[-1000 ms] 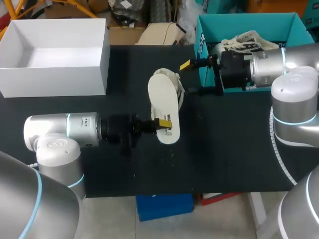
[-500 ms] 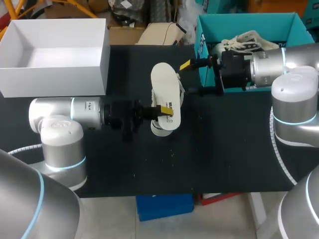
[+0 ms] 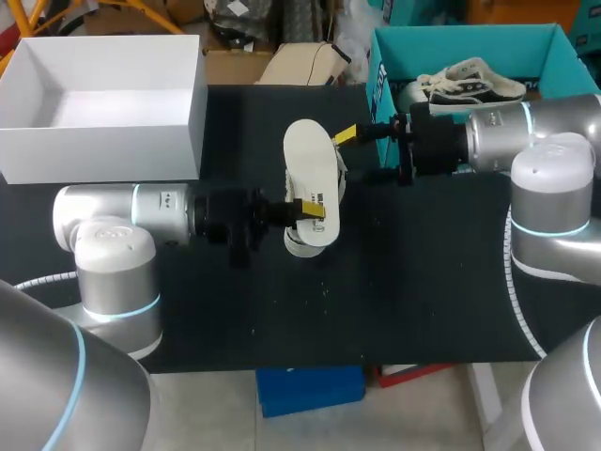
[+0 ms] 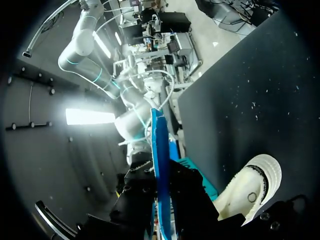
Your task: Take the shoe out of the shoebox, open the shoe tongue, remove and reinsert the insole, then place the shoe into the shoebox
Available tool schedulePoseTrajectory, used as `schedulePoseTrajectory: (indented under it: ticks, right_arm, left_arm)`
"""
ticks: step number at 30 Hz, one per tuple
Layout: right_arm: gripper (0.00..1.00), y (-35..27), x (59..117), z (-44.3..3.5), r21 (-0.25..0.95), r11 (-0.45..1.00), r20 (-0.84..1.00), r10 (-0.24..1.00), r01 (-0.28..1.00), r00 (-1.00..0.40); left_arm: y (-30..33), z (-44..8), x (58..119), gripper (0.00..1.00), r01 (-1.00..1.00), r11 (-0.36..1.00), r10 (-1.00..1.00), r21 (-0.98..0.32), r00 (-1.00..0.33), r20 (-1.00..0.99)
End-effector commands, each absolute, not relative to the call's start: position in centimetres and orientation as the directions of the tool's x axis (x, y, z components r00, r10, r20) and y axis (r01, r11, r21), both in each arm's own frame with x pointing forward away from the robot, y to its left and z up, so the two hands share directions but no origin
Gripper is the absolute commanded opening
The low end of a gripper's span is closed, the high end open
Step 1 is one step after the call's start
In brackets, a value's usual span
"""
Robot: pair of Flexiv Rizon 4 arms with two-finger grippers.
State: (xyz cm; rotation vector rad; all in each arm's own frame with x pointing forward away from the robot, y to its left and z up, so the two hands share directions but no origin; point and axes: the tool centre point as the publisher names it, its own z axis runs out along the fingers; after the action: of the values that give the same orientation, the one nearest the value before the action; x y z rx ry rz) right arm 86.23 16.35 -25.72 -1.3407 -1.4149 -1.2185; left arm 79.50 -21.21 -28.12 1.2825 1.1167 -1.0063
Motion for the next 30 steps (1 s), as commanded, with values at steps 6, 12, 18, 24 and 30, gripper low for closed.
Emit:
schedulePoseTrajectory:
  ticks: [6,12,18,24,30]
  right_arm:
    - [1.0,17.3,87.7,-27.5,0.146,0.004,0.984,0.103,0.989,-0.146]
    - [1.0,17.7,87.7,-27.4,0.162,0.014,0.982,0.092,0.987,-0.163]
    - [1.0,18.3,87.6,-27.7,0.173,0.031,0.981,0.08,0.984,-0.175]
    - [0.82,18.7,87.7,-28.2,0.172,0.038,0.982,0.077,0.984,-0.175]
    - [0.67,19.0,87.8,-28.4,0.169,0.043,0.982,0.076,0.985,-0.172]
  left_arm:
    - [-21.3,-28.1,79.4,0.0,0.979,0.054,0.047,0.197,0.195,-0.98]
    - [-21.3,-28.1,79.4,0.0,0.979,0.054,0.047,0.197,0.195,-0.98]
    - [-21.3,-28.1,79.4,0.0,0.979,0.054,0.047,0.197,0.195,-0.98]
    - [-21.3,-28.1,79.4,0.0,0.979,0.054,0.047,0.197,0.195,-0.98]
    - [-21.3,-28.1,79.4,0.0,0.979,0.054,0.047,0.197,0.195,-0.98]
